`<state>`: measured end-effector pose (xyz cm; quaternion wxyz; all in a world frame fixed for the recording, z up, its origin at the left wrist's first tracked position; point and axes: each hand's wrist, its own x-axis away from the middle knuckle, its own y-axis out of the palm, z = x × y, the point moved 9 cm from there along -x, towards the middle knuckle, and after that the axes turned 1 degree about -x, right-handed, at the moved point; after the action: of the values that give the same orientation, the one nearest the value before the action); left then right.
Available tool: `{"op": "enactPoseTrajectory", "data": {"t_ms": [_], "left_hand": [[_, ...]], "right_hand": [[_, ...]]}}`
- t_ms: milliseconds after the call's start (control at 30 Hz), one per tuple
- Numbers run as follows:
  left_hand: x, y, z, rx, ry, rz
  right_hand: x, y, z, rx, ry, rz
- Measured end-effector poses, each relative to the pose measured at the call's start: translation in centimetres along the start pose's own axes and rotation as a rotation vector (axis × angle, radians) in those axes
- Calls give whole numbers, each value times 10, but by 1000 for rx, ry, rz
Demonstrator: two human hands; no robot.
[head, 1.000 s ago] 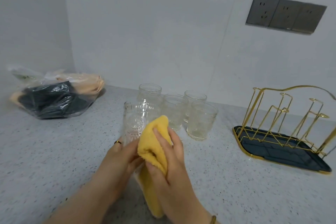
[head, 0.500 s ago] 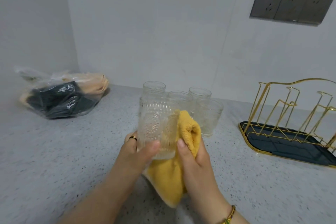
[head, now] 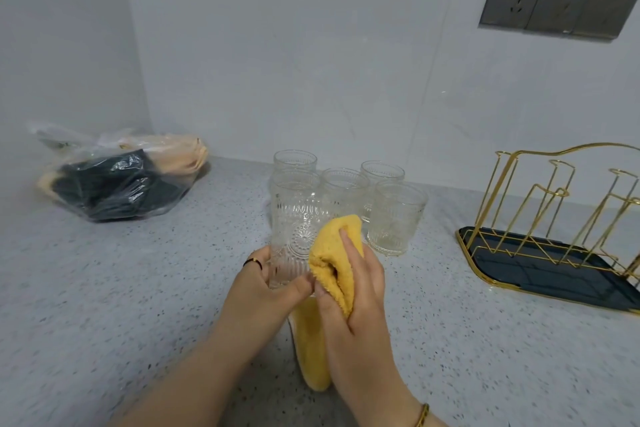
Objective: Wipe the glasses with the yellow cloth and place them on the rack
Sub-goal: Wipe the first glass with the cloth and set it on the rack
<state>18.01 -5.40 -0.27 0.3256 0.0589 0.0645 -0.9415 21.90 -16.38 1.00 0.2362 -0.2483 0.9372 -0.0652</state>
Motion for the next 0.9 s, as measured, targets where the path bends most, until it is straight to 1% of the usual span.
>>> {"op": "enactPoseTrajectory", "data": {"t_ms": [67, 133, 200, 267, 300, 367, 433, 467, 533, 600, 667, 733, 800, 833, 900], "left_hand": [[1, 0, 0, 13, -29, -28], [3, 6, 0, 42, -39, -107], [6, 16, -1, 65, -57, -208], [8, 21, -5, 171, -90, -241], [7, 20, -6, 231, -105, -234], [2, 13, -11, 355, -159, -160], [-4, 0, -19, 435, -224, -63], [-6, -4, -22, 426, -241, -36], [-6, -5, -20, 337, -238, -48], [-2, -1, -15, 235, -200, -83], [4, 7, -10, 168, -155, -135], [7, 13, -9, 193, -130, -180], [9, 17, -8, 269, -128, -216], [8, 17, -7, 308, -133, -209], [4, 11, -10, 392, -170, -135]], "right_hand": [[-1, -3, -3, 40, -3, 15], [-7, -12, -11, 58, -36, 30], [-13, -27, -15, 13, -78, 78], [-16, -34, -12, -37, -70, 99], [-17, -30, -9, -46, -41, 78], [-15, -18, -3, -52, 8, 4], [-11, -3, -2, -3, -1, -75], [-8, 2, -3, 29, -24, -99], [-5, 4, -9, 98, -72, -106], [-4, -2, -17, 167, -127, -69], [-8, -15, -22, 141, -139, -1], [-13, -27, -21, 35, -135, 61], [-15, -33, -15, -31, -100, 86], [-16, -32, -11, -55, -68, 75], [-14, -20, -6, -64, -10, -7]]}}
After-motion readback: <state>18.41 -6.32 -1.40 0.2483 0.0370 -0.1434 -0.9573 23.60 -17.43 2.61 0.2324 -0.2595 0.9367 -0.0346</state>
